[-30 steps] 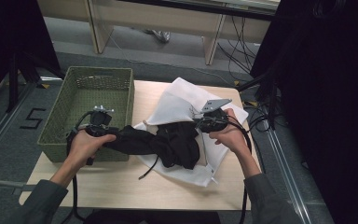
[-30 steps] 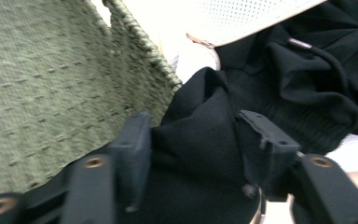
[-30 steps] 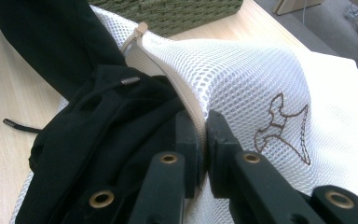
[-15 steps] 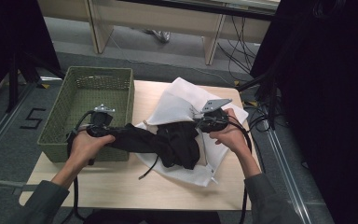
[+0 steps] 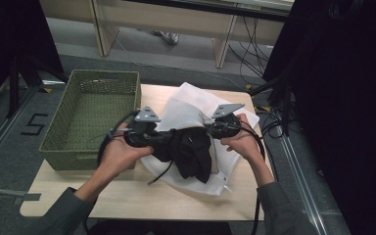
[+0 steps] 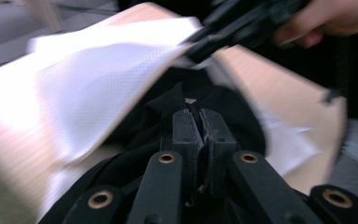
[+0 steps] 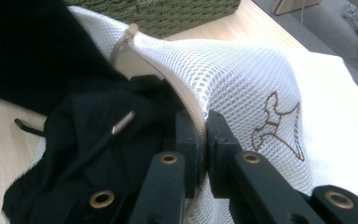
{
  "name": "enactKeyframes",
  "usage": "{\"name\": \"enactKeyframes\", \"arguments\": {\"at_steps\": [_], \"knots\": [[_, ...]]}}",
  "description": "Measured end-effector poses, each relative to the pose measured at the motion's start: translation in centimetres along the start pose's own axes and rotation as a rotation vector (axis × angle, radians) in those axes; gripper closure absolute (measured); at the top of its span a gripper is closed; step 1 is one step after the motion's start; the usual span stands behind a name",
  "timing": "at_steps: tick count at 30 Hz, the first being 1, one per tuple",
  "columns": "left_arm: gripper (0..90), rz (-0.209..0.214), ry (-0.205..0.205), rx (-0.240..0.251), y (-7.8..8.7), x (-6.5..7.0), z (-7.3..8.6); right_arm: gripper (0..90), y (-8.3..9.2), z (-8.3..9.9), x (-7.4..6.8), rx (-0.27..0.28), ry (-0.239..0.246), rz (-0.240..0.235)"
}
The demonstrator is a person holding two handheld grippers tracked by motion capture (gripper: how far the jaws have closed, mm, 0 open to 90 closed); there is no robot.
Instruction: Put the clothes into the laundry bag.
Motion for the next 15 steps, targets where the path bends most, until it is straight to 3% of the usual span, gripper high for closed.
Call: {"name": "enactKeyframes", "arguments": {"at_steps": [3,5,7,8,9,10,11,12,13,15], "knots": [[84.4,0.021,-0.003,0.019,-0.9,1.2,-1.2,86.1,0.1,0.1,0.2,0.003,0.007,0.001],[84.3,0.065,0.030,0.055,-1.3,1.9,-2.6,86.1,0.1,0.2,0.3,0.006,0.003,-0.005],[84.2,0.082,0.042,0.066,-1.9,2.1,-3.1,86.2,0.1,0.4,0.5,0.003,-0.008,0.000],[84.2,0.103,0.066,0.040,-3.4,2.4,-2.7,86.3,0.2,0.5,0.5,0.005,-0.023,-0.006],[84.2,0.103,0.066,0.040,-3.4,2.4,-2.7,86.3,0.2,0.5,0.5,0.005,-0.023,-0.006],[84.2,0.105,0.064,-0.010,-5.3,2.7,-1.6,86.4,0.3,0.6,0.7,0.007,-0.031,0.002],[84.2,0.105,0.064,-0.010,-5.3,2.7,-1.6,86.4,0.3,0.6,0.7,0.007,-0.031,0.002],[84.2,0.103,0.080,-0.045,-7.3,3.0,-0.5,86.6,0.3,0.7,0.8,0.009,-0.028,0.001],[84.2,0.103,0.080,-0.045,-7.3,3.0,-0.5,86.6,0.4,0.7,0.9,0.008,-0.026,-0.001],[84.2,0.093,0.067,-0.099,-9.3,3.0,0.8,86.7,0.4,0.7,0.9,0.010,-0.024,-0.002]]}}
Point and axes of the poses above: each handheld gripper's, and its own axes: y roughly backward along the jaws, z roughly out of its underside, x roughly to its right, the point moved 9 cm from there along -y, roughly forward along the jaws, and after that the axes turned 6 degrees about -z, right-handed, at the moved point
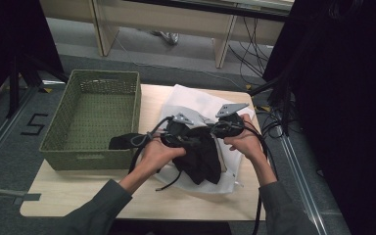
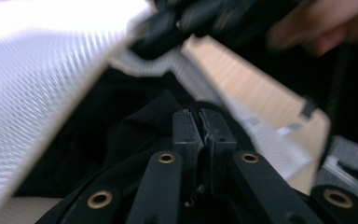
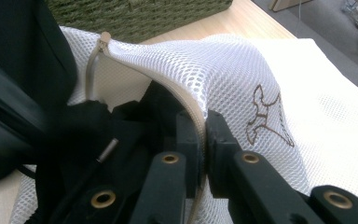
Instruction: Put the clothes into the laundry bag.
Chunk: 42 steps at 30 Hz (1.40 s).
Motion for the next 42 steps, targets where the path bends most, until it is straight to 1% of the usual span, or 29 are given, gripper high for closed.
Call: {"name": "enactKeyframes", "arguments": {"at_steps": [1,2,5,7,10,12,14,15,16,18,19,20,21,22,24,25,26,28,29,30,32,35,36,37,38,39,40,41,42], "knots": [[84.2,-0.021,0.038,-0.021,-1.9,-0.6,0.9,86.7,0.0,0.0,0.1,0.003,0.006,0.005],[84.2,-0.021,0.038,-0.021,-1.9,-0.6,0.9,86.7,0.0,0.0,0.1,0.003,0.006,0.005],[84.0,-0.081,0.057,-0.048,-5.0,-2.0,2.2,86.6,0.0,0.2,0.0,-0.002,-0.013,-0.003],[83.8,-0.083,0.088,-0.029,-5.8,-2.2,2.0,86.7,0.0,0.3,0.0,-0.004,-0.012,0.000],[83.1,-0.118,0.073,-0.022,-6.6,-2.6,1.9,86.7,-0.1,0.4,0.2,-0.005,-0.001,-0.005],[80.4,-0.122,0.106,-0.006,-7.6,-2.9,1.9,86.7,-0.1,0.6,0.3,-0.008,-0.022,0.011],[75.0,-0.118,0.085,-0.027,-7.7,-2.7,2.2,86.6,0.0,0.8,0.4,-0.018,-0.030,0.001],[75.0,-0.117,0.030,-0.060,-7.1,-2.2,2.5,86.6,0.0,0.8,0.4,-0.018,-0.030,0.001],[66.6,-0.110,0.005,-0.072,-6.5,-2.0,2.5,86.6,0.1,0.9,0.4,-0.016,-0.028,0.005],[48.2,-0.140,-0.050,-0.037,-4.3,-1.9,2.1,86.6,0.1,0.9,0.4,-0.011,-0.028,0.000],[42.9,-0.146,-0.069,-0.031,-2.8,-2.1,1.9,86.6,0.1,1.0,0.4,-0.015,-0.031,0.002],[35.7,-0.139,-0.067,-0.019,-1.7,-2.1,1.8,86.6,0.1,1.0,0.5,-0.012,-0.025,0.001],[32.6,-0.207,-0.098,-0.001,1.8,-3.7,1.7,86.6,0.1,1.0,0.4,-0.013,-0.023,0.000],[30.3,-0.207,-0.098,-0.001,1.8,-3.7,1.7,86.6,0.1,1.0,0.4,-0.013,-0.023,0.000],[29.4,-0.271,-0.124,-0.008,5.2,-5.7,2.1,86.5,0.1,0.9,0.4,-0.016,-0.021,0.005],[27.8,-0.308,-0.085,0.023,6.6,-6.7,2.1,86.5,0.0,0.7,0.3,-0.010,-0.008,0.003],[27.8,-0.333,-0.059,0.025,7.9,-7.7,2.5,86.5,0.0,0.7,0.3,-0.010,-0.008,0.003],[26.9,-0.373,-0.029,-0.002,10.1,-9.6,3.8,86.4,-0.1,0.7,0.2,-0.016,0.008,0.000],[24.6,-0.404,0.007,-0.014,11.2,-10.9,5.2,86.4,-0.2,0.7,0.2,-0.019,0.000,0.000],[24.5,-0.404,0.007,-0.014,11.2,-10.9,5.2,86.4,-0.2,0.7,0.2,-0.019,0.000,0.000],[23.2,-0.418,0.030,-0.035,11.4,-11.7,6.7,86.4,-0.2,0.8,0.2,-0.022,-0.005,-0.002],[26.0,-0.407,0.050,-0.075,10.6,-12.0,8.3,86.4,-0.3,0.8,0.2,-0.023,0.003,-0.014],[44.4,-0.402,0.054,-0.077,10.3,-11.9,8.5,86.4,-0.2,0.8,0.2,-0.025,-0.001,-0.013],[50.1,-0.407,0.027,-0.076,9.9,-12.0,8.6,86.4,-0.2,0.8,0.2,-0.028,-0.001,-0.011],[56.3,-0.407,0.027,-0.076,9.9,-12.0,8.6,86.4,-0.2,0.8,0.2,-0.028,-0.001,-0.011],[63.3,-0.428,-0.003,-0.069,9.9,-12.1,8.3,86.4,-0.1,0.9,0.2,-0.030,-0.013,-0.006],[69.6,-0.428,-0.003,-0.069,9.9,-12.1,8.3,86.4,-0.1,0.9,0.2,-0.030,-0.013,-0.006],[76.3,-0.440,-0.060,-0.059,10.2,-12.0,7.8,86.4,-0.2,0.8,0.3,-0.018,-0.005,0.005],[78.2,-0.440,-0.060,-0.059,10.2,-12.0,7.8,86.4,-0.2,0.8,0.3,-0.018,-0.005,0.005]]}}
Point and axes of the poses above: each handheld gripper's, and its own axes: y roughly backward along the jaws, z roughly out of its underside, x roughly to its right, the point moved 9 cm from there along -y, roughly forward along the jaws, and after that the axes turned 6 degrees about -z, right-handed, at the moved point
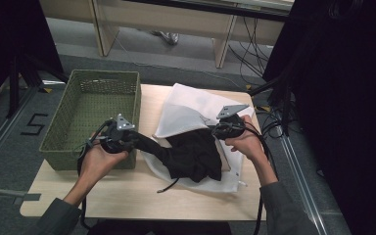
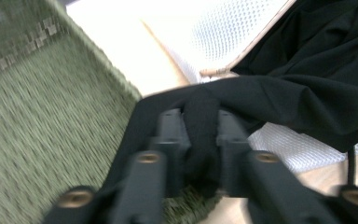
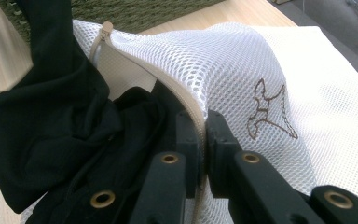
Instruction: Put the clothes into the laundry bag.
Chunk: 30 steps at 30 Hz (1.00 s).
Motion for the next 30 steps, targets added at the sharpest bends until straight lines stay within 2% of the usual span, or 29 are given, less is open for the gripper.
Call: {"name": "enactKeyframes", "arguments": {"at_steps": [1,3,4,6,7,8,9,10,11,12,13,14,17,20,21,24,25,26,27,28,29,30], "knots": [[80.7,0.015,-0.002,0.037,0.6,0.2,-0.8,86.4,0.1,0.0,0.0,0.002,-0.002,-0.001],[82.0,0.021,-0.015,0.053,1.1,0.4,-1.3,86.4,0.1,0.0,-0.1,-0.004,-0.009,-0.009],[82.3,0.048,-0.009,0.080,1.5,1.0,-1.9,86.4,0.0,0.0,0.0,0.003,-0.001,0.000],[82.4,0.163,0.063,0.142,2.2,3.1,-3.4,86.4,0.0,0.0,0.0,0.002,-0.005,0.000],[82.4,0.211,0.057,0.154,2.5,4.5,-4.0,86.4,0.1,0.0,-0.1,-0.006,-0.006,-0.009],[82.4,0.237,0.038,0.163,2.5,5.6,-4.5,86.4,0.1,-0.2,0.0,0.002,0.019,-0.007],[82.4,0.263,0.029,0.168,2.4,6.8,-4.9,86.4,0.1,-0.2,-0.2,0.001,-0.004,-0.008],[82.3,0.288,0.029,0.168,2.1,7.7,-5.1,86.4,0.1,-0.1,-0.2,-0.001,-0.007,-0.007],[82.2,0.327,0.009,0.157,1.4,9.1,-5.3,86.4,0.1,-0.1,-0.2,-0.003,-0.001,-0.009],[82.0,0.339,0.016,0.154,0.9,10.0,-5.4,86.4,0.1,-0.2,-0.3,-0.006,0.002,-0.008],[81.9,0.370,0.006,0.149,0.0,11.0,-5.5,86.4,0.1,-0.2,-0.3,-0.004,-0.003,-0.011],[81.4,0.396,0.010,0.137,-1.2,12.4,-5.5,86.4,0.2,-0.3,-0.3,0.002,0.022,-0.007],[81.1,0.411,0.000,0.101,-4.2,14.4,-5.2,86.4,0.2,-0.3,-0.5,0.002,0.016,-0.016],[79.0,0.413,0.053,0.080,-7.5,15.4,-5.2,86.4,0.2,-0.3,-0.6,0.004,0.008,-0.017],[74.7,0.413,0.053,0.048,-9.2,15.8,-4.7,86.3,0.2,-0.2,-0.5,0.001,0.006,-0.007],[59.9,0.432,0.052,0.055,-9.6,16.4,-4.5,86.4,0.3,-0.3,-0.4,0.013,0.017,-0.004],[52.9,0.417,0.015,0.055,-9.0,16.6,-4.3,86.3,0.3,-0.2,-0.4,0.011,0.012,-0.008],[45.4,0.417,0.015,0.055,-9.0,16.6,-4.3,86.3,0.3,-0.2,-0.4,0.011,0.012,-0.008],[39.3,0.369,-0.021,0.065,-8.0,16.4,-4.4,86.3,0.3,-0.2,-0.4,0.012,0.015,-0.010],[35.3,0.369,-0.021,0.065,-8.0,16.4,-4.4,86.3,0.3,-0.2,-0.4,0.012,0.015,-0.010],[35.3,0.354,-0.038,0.068,-7.4,16.3,-4.3,86.3,0.3,-0.2,-0.4,0.012,0.013,-0.011],[30.1,0.350,-0.057,0.065,-6.6,16.2,-4.1,86.3,0.3,-0.2,-0.4,0.011,0.012,-0.008]]}}
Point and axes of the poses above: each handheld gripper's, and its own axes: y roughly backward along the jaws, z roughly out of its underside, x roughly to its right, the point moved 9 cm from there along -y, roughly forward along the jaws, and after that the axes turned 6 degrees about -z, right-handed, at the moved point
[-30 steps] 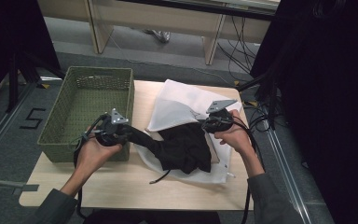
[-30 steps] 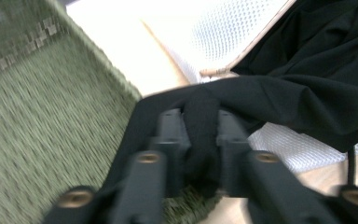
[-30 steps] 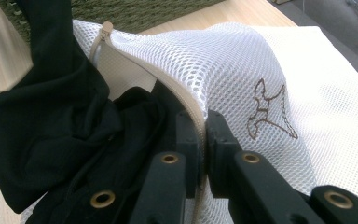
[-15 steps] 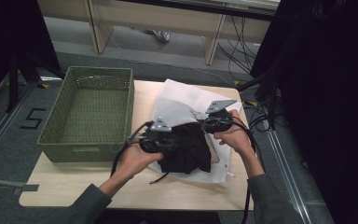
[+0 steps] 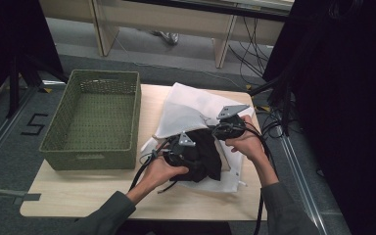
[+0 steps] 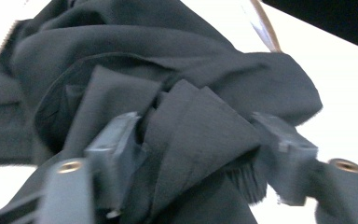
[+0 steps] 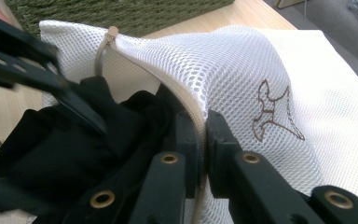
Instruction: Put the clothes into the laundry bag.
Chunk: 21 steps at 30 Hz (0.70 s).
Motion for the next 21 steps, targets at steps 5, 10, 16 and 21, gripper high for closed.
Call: {"name": "enactKeyframes", "arguments": {"at_steps": [5,10,16,21], "knots": [[16.4,-0.053,-0.034,-0.006,2.2,0.1,1.4,86.2,0.0,0.0,-0.3,-0.005,-0.013,-0.003],[14.8,-0.056,-0.052,-0.039,0.5,1.0,3.8,86.2,-0.1,0.0,-0.3,-0.016,0.001,-0.010],[37.9,-0.166,-0.160,-0.078,-2.8,1.2,4.4,86.5,-0.3,-0.3,-1.0,-0.023,0.021,-0.013],[78.3,-0.207,-0.148,-0.025,-3.6,0.1,3.0,86.7,-0.2,-0.5,-1.6,-0.026,0.018,-0.018]]}}
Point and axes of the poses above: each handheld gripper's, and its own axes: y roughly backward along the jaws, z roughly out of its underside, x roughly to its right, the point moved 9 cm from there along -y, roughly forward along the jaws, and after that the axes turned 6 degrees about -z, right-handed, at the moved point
